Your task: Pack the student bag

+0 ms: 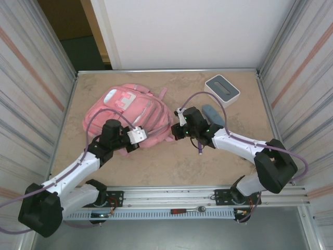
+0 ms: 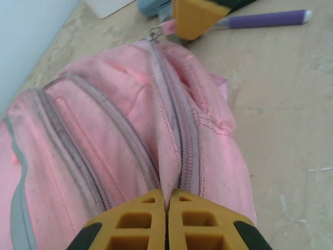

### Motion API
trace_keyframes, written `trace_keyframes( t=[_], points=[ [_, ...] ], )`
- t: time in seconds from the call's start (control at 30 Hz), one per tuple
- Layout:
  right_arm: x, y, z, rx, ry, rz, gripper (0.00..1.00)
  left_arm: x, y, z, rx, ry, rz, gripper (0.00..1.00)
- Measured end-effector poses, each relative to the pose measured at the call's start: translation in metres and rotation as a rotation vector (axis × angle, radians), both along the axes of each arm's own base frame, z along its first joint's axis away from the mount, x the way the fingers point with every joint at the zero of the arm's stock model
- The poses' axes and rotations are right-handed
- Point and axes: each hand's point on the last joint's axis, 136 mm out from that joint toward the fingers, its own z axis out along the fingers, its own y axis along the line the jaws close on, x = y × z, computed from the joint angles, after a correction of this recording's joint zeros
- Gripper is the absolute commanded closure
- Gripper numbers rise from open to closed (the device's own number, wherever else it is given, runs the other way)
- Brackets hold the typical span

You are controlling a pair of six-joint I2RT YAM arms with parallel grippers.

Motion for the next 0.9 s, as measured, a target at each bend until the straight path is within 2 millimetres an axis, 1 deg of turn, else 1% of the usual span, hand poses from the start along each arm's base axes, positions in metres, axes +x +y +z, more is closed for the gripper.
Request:
trace_keyframes(
  t=[0.1,0.13,0.17,0.23,0.3,0.33,0.4,0.47,0.6,0.7,0.8,0.87,0.9],
  points=[
    [0.000,0.010,0.000,0.038,0.015,0.019,1.00,0.008,0.011,-0.004,0.018,-0.002,0.058,0.73],
    [0.000,0.011,-0.001,0.045,0.021,0.022,1.00,0.010,0.014,-0.004,0.021,0.000,0.080,0.64],
    [-0.001,0.014,-0.002,0.051,0.026,0.026,1.00,0.012,0.017,-0.004,0.017,0.004,0.098,0.57],
    [-0.002,0.019,-0.003,0.059,0.035,0.031,1.00,0.012,0.017,-0.003,0.003,0.011,0.110,0.44],
    [-0.004,0.026,-0.002,0.066,0.041,0.038,1.00,0.010,0.011,0.002,-0.017,0.007,0.105,0.38],
    [-0.005,0.029,-0.001,0.071,0.040,0.044,1.00,0.007,0.005,0.006,-0.030,-0.001,0.089,0.37],
    [-0.007,0.034,0.001,0.082,0.044,0.047,1.00,-0.002,-0.009,0.013,-0.049,-0.014,0.043,0.36],
    [-0.009,0.038,0.003,0.096,0.046,0.056,1.00,-0.008,-0.022,0.014,-0.052,-0.012,0.003,0.36],
    [-0.014,0.044,0.005,0.111,0.050,0.071,1.00,-0.005,-0.037,0.007,-0.022,0.019,-0.018,0.39],
    [-0.017,0.048,0.007,0.121,0.055,0.076,1.00,0.002,-0.044,-0.005,0.010,0.051,-0.013,0.47],
    [-0.020,0.050,0.010,0.128,0.051,0.084,1.00,0.008,-0.047,-0.015,0.035,0.071,-0.001,0.57],
    [-0.020,0.049,0.013,0.132,0.046,0.085,1.00,0.011,-0.048,-0.020,0.047,0.079,0.008,0.67],
    [-0.020,0.049,0.013,0.133,0.045,0.085,1.00,0.012,-0.048,-0.021,0.048,0.081,0.010,0.74]
  ],
)
